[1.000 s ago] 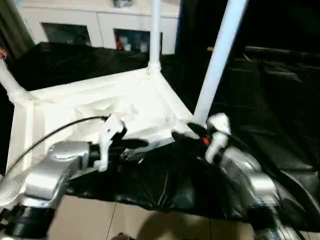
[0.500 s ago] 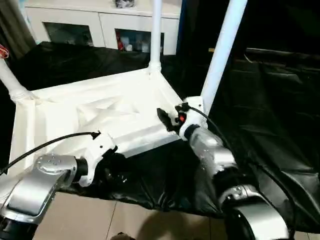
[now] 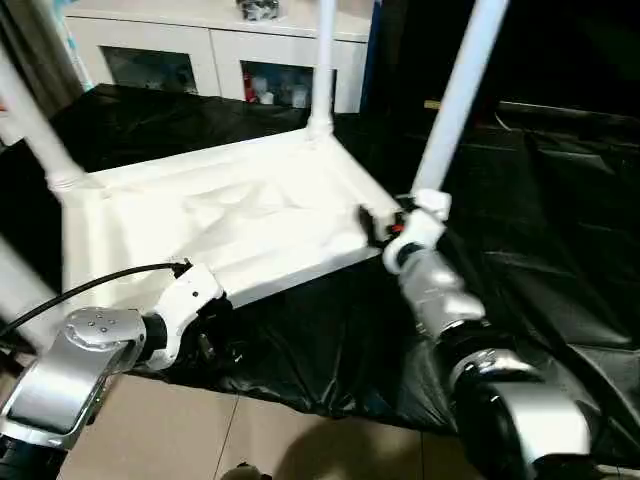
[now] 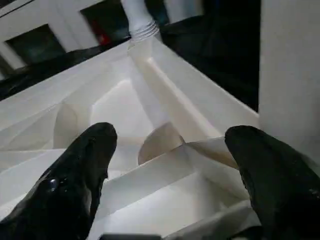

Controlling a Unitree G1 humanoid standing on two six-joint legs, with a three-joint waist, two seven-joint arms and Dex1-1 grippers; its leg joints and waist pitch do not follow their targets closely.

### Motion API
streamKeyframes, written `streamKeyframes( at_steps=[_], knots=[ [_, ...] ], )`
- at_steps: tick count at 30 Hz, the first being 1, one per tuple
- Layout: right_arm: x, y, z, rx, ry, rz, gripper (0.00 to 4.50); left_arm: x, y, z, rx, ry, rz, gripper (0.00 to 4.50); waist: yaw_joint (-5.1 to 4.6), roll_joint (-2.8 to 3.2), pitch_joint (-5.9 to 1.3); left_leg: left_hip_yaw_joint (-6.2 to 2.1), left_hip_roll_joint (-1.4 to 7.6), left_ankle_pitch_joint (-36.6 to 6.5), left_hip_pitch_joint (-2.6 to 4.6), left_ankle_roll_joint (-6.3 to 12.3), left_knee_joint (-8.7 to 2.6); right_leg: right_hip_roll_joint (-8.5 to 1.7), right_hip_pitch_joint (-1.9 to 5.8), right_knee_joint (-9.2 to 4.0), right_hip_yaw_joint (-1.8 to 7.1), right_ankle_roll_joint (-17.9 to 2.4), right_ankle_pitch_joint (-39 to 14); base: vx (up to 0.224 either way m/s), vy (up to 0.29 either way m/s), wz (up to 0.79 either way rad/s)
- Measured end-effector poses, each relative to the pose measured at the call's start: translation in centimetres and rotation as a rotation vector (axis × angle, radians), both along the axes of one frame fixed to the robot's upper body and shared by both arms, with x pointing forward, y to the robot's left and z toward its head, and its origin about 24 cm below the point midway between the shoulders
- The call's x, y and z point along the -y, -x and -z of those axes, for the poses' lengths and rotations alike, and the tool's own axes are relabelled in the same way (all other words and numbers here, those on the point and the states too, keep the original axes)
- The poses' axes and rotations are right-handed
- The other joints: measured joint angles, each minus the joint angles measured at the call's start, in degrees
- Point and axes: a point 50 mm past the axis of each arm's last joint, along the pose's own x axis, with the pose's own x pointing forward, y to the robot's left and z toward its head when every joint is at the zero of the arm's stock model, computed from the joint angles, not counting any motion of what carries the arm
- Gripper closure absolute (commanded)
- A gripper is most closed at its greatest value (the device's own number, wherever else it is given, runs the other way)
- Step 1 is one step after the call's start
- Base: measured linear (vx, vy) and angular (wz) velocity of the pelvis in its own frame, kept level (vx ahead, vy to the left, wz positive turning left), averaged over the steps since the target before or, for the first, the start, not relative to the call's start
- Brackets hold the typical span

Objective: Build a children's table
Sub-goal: Rotate leg to tighten

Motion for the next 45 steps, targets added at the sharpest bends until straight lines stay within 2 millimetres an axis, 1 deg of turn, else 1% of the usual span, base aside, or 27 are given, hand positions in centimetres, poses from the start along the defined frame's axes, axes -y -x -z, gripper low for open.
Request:
streamKeyframes(
  at_steps=[4,8,13,16,18,19,21,25,28,29,31,33,36,38,40,41,43,45],
  knots=[
    [1.8,-0.1,0.1,0.0,0.02,0.048,0.43,-0.2,-0.2,0.4,0.007,-0.026,-0.009,0.1,0.43,0.03,0.01,-0.02,0.01,0.0,0.0,0.0,0.0,0.0,-0.01,0.06,-0.01,0.01,-0.01,0.0,0.0,0.0],
    [3.2,-0.1,0.2,0.004,0.037,0.088,0.43,-0.2,-0.3,0.5,0.018,-0.033,-0.017,0.1,0.35,0.06,0.03,-0.02,0.01,0.0,-0.02,0.0,0.04,0.0,-0.02,0.07,-0.01,0.01,-0.01,0.0,0.0,0.0],
    [3.7,0.0,0.2,0.01,0.045,0.111,0.43,0.0,-0.6,0.8,0.066,-0.044,-0.034,0.1,0.18,-0.02,0.03,-0.02,0.02,0.0,-0.05,0.0,0.03,0.0,-0.05,0.07,-0.02,0.04,-0.04,0.0,0.0,0.0],
    [4.4,0.6,0.4,0.033,0.055,0.132,0.43,0.3,-1.0,1.0,0.105,-0.041,-0.056,0.1,0.62,-0.2,0.06,-0.02,0.04,0.01,-0.1,0.01,0.03,0.0,-0.04,0.06,-0.03,0.13,-0.13,0.0,0.0,0.0],
    [4.7,1.0,0.6,0.051,0.06,0.141,0.43,0.1,-1.2,1.1,0.127,-0.056,-0.077,0.1,0.74,-0.25,0.06,-0.02,0.03,0.0,-0.15,0.02,0.04,0.0,-0.04,0.06,-0.02,0.16,-0.15,0.0,0.0,0.0],
    [5.0,1.4,0.6,0.065,0.063,0.15,0.43,0.1,-1.4,1.1,0.141,-0.06,-0.087,0.1,0.9,-0.25,0.05,-0.02,0.03,0.0,-0.17,0.02,0.03,-0.01,-0.03,0.03,-0.02,0.17,-0.16,0.0,0.0,0.0],
    [5.9,2.8,1.1,0.087,0.074,0.173,0.43,-0.1,-1.7,1.2,0.18,-0.072,-0.121,0.1,1.37,-0.29,0.03,-0.01,0.03,-0.01,-0.19,0.03,0.03,-0.01,0.05,0.05,0.03,0.35,-0.33,0.0,0.0,0.0],
    [7.3,4.9,1.7,0.078,0.09,0.226,0.43,-0.3,-2.1,1.0,0.229,-0.053,-0.169,0.1,1.46,-0.28,0.03,0.0,0.02,-0.01,-0.18,0.03,0.02,-0.01,0.05,0.03,0.07,0.5,-0.42,0.0,0.0,0.0],
    [8.0,6.6,2.1,0.053,0.105,0.249,0.43,0.1,-2.3,0.7,0.263,0.008,-0.19,0.1,0.75,-0.26,0.03,-0.01,0.02,-0.01,-0.16,0.03,0.02,-0.01,0.03,0.06,0.08,0.73,-0.56,0.0,0.0,0.0],
    [8.1,7.2,2.1,0.05,0.112,0.244,0.43,0.5,-2.3,0.6,0.271,0.049,-0.205,0.1,0.4,-0.24,0.03,-0.01,0.03,0.0,-0.16,0.03,0.01,0.0,0.03,0.07,0.08,0.74,-0.56,0.0,0.0,0.0],
    [8.0,8.1,1.8,0.054,0.131,0.221,0.43,1.2,-2.2,0.3,0.307,0.133,-0.245,0.1,0.11,-0.16,0.04,-0.02,0.03,-0.01,-0.16,0.03,0.0,0.0,0.01,0.06,0.08,0.74,-0.56,0.0,0.0,0.0],
    [7.4,8.7,1.4,0.062,0.151,0.175,0.43,1.8,-2.1,-0.4,0.354,0.206,-0.274,0.1,-0.66,-0.1,0.05,-0.03,0.03,-0.01,-0.14,0.02,-0.02,0.02,0.0,0.06,0.08,0.75,-0.56,0.0,0.0,0.0],
    [6.4,9.5,0.4,0.096,0.177,0.046,0.43,2.4,-1.2,-0.7,0.41,0.297,-0.362,0.1,-1.57,0.15,-0.05,-0.03,0.02,-0.03,-0.09,0.04,-0.1,0.02,0.02,-0.05,0.07,0.77,-0.58,0.0,0.0,0.0],
    [5.7,9.8,-0.2,0.118,0.189,-0.042,0.43,2.5,-0.3,0.0,0.417,0.32,-0.442,0.1,-1.67,0.16,-0.05,-0.09,0.04,-0.03,-0.11,0.04,-0.18,0.07,0.0,-0.1,0.01,0.79,-0.59,0.0,0.0,0.0],
    [5.2,10.1,-0.4,0.124,0.196,-0.097,0.43,2.3,0.4,0.6,0.442,0.329,-0.544,0.1,-1.68,0.16,-0.05,-0.13,0.06,-0.03,-0.12,0.04,-0.19,0.11,0.0,-0.15,0.01,0.79,-0.59,0.0,0.0,0.0],
    [5.0,10.2,-0.5,0.121,0.197,-0.119,0.43,2.2,0.7,0.9,0.452,0.324,-0.592,0.1,-1.55,0.15,-0.04,-0.17,0.06,-0.03,-0.16,0.04,-0.18,0.12,0.0,-0.19,-0.02,0.8,-0.6,0.0,0.0,0.0],
    [4.8,10.3,-0.4,0.112,0.196,-0.134,0.16,1.8,1.0,0.9,0.501,0.334,-0.681,0.0,-1.4,0.09,-0.05,-0.19,0.06,-0.03,-0.18,0.04,-0.18,0.12,0.04,-0.3,-0.02,0.8,-0.6,0.0,0.0,0.0],
    [4.8,10.4,-0.3,0.102,0.197,-0.139,0.05,1.5,1.2,0.8,0.545,0.328,-0.738,0.0,-0.98,0.02,-0.08,-0.21,0.06,-0.03,-0.25,0.05,-0.17,0.13,0.08,-0.5,-0.05,0.83,-0.58,0.0,0.0,0.0]
  ],
)
